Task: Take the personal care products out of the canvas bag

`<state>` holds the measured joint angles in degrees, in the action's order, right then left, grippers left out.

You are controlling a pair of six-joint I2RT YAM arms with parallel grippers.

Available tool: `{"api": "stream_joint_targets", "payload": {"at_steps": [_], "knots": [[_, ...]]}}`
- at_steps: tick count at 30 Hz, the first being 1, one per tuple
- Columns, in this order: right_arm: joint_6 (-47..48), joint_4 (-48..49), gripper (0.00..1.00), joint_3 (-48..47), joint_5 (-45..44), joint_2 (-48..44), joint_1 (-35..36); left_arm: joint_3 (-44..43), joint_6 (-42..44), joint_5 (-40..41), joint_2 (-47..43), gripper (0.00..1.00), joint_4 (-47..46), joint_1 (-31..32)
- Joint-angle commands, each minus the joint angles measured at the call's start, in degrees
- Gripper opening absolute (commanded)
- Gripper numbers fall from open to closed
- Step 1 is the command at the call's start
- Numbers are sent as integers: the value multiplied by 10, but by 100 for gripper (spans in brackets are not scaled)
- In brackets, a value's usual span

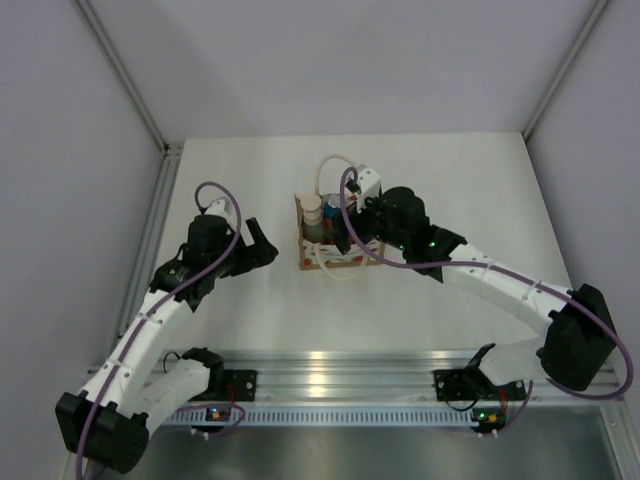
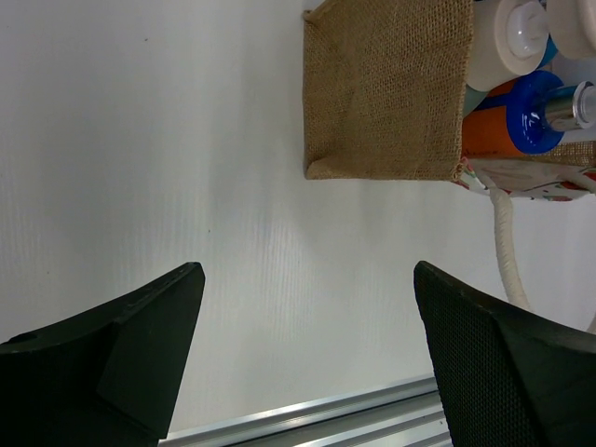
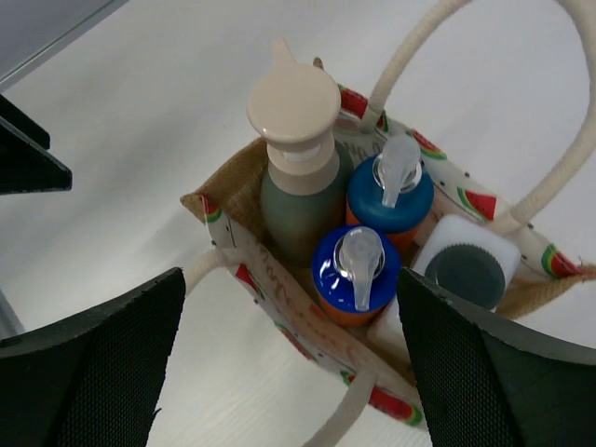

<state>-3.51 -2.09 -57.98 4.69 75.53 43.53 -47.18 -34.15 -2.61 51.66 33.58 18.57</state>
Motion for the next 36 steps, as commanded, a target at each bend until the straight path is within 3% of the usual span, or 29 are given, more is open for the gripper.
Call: {"api": "stream_joint_targets", "payload": {"at_steps": [1,14,24,36], "knots": [[50,117,90,-29,-21,27,16,10,11,-11,-2,98,-25,2],[76,201,79,-86,-2,146,18,18,14,-14,-2,98,-25,3],[89,220,67,-104,27,192,17,17,14,-13,5,98,-25,8],[96,222,60,-134,51,248,16,19,15,-10,5,98,-24,15]]}}
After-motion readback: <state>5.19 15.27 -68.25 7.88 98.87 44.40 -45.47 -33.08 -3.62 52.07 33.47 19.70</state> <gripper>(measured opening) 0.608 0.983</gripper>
